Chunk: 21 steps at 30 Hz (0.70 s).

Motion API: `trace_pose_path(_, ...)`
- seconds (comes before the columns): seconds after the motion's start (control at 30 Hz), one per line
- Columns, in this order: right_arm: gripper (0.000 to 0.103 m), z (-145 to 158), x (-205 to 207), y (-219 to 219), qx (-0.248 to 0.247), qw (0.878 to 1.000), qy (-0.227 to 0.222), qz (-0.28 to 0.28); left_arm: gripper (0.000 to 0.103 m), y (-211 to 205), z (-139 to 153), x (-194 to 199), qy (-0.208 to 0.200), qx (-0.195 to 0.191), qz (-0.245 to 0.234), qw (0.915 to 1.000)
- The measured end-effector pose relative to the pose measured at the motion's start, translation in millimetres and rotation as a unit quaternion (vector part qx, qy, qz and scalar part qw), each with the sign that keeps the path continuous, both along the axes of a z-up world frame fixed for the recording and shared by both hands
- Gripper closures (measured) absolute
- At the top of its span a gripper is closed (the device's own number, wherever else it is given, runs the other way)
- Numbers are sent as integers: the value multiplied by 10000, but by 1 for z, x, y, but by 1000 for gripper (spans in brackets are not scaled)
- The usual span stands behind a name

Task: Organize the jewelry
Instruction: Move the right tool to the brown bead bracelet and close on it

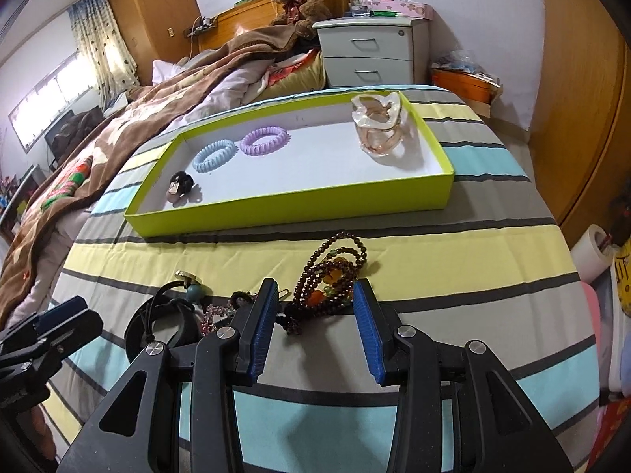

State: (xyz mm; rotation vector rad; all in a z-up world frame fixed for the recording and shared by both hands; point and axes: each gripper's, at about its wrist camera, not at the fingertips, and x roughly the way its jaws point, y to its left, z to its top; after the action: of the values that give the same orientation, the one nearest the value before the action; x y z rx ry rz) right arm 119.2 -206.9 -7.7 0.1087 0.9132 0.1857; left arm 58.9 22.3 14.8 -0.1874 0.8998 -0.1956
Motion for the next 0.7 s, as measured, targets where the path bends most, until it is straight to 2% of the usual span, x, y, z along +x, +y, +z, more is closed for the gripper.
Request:
trace_pose_path(0.17, 62, -7, 4, 6, -137, 9999, 69, 5, 40, 2, -2, 0, 28, -25, 47, 10000)
trace_pose_path(0.5, 63, -6, -1, 6, -421, 9991, -64, -25, 40, 5, -7, -1, 100, -72, 75, 9999)
trace_pose_path(0.7, 81, -5, -7, 1, -380, 9992, -103, -1, 40, 3, -9, 0, 129, -90, 46, 9999)
